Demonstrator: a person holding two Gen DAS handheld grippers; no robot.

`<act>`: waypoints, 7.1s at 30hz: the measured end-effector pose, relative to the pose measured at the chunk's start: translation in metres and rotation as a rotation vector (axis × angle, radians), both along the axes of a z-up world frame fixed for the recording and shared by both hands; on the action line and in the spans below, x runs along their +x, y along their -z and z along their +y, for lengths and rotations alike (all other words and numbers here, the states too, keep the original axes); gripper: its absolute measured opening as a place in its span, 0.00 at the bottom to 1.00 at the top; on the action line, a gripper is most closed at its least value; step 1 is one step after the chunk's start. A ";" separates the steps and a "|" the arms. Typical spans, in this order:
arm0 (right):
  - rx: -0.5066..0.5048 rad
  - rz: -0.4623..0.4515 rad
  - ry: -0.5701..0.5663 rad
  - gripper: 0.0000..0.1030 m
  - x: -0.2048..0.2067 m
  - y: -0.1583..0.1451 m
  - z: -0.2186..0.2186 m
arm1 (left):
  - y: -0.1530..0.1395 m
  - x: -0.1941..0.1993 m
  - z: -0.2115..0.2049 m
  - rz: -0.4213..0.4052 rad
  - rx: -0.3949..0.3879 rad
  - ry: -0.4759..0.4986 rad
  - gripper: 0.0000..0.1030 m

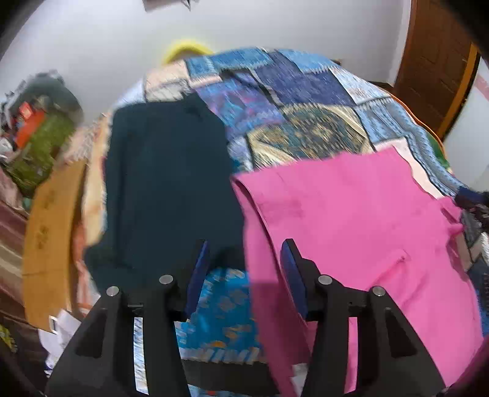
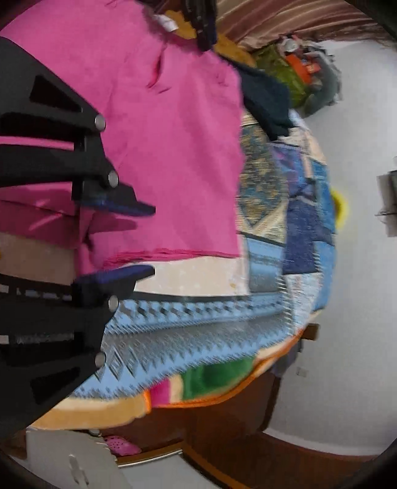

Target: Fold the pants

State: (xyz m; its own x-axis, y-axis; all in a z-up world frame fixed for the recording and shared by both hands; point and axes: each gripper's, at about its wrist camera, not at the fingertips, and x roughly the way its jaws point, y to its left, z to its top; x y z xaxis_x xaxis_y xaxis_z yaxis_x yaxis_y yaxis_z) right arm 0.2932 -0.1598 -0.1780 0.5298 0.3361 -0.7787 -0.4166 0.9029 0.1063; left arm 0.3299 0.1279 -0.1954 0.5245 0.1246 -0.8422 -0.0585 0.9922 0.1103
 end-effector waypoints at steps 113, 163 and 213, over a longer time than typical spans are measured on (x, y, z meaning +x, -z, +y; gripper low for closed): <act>0.023 0.003 -0.108 0.44 -0.113 -0.018 -0.035 | -0.043 -0.090 -0.043 -0.114 -0.004 0.057 0.77; -0.180 0.056 -0.405 0.26 -0.073 0.019 0.094 | -0.004 -0.046 -0.104 0.003 0.207 0.311 0.87; -0.074 -0.082 -0.359 0.02 -0.073 -0.010 0.080 | -0.026 -0.040 -0.128 -0.047 0.191 0.363 0.08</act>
State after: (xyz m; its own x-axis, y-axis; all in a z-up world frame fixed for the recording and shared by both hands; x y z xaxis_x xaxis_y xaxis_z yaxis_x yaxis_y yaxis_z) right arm 0.2207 -0.0794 -0.1682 0.4497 0.4562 -0.7679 -0.7125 0.7017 -0.0004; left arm 0.2898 0.0000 -0.1694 0.6008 0.0762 -0.7958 0.2822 0.9111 0.3003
